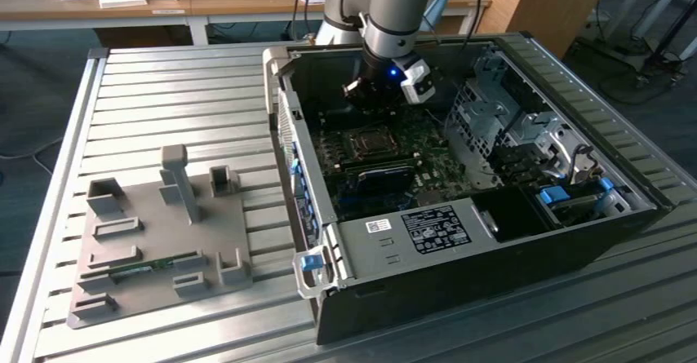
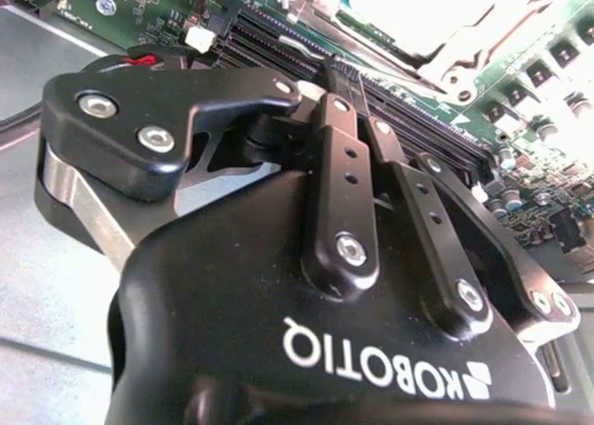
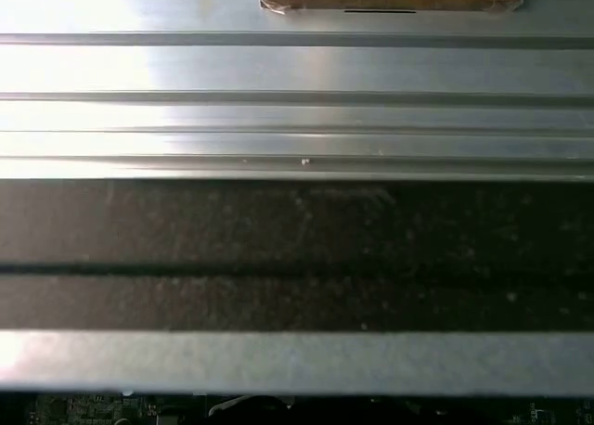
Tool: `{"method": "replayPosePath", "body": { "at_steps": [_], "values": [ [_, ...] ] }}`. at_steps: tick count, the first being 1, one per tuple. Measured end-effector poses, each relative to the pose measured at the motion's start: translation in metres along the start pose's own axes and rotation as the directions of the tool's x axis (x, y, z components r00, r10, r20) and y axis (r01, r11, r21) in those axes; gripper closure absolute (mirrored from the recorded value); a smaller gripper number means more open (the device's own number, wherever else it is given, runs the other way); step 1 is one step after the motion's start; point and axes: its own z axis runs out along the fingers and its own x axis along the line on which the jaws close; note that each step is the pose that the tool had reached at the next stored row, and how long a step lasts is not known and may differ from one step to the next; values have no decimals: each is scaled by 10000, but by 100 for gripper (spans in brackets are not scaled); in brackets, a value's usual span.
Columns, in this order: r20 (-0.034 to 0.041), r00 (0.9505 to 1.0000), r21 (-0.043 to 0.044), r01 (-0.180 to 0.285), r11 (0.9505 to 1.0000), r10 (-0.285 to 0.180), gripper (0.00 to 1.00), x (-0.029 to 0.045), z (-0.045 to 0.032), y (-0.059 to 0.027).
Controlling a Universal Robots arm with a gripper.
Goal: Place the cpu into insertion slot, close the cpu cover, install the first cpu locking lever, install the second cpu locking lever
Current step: 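Install the first cpu locking lever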
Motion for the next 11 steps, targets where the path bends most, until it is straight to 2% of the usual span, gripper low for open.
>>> {"method": "replayPosePath", "body": {
  "at_steps": [11],
  "values": [
    [1,10000,30,-1,10000,1,89,2,25,-9]
  ]
}}
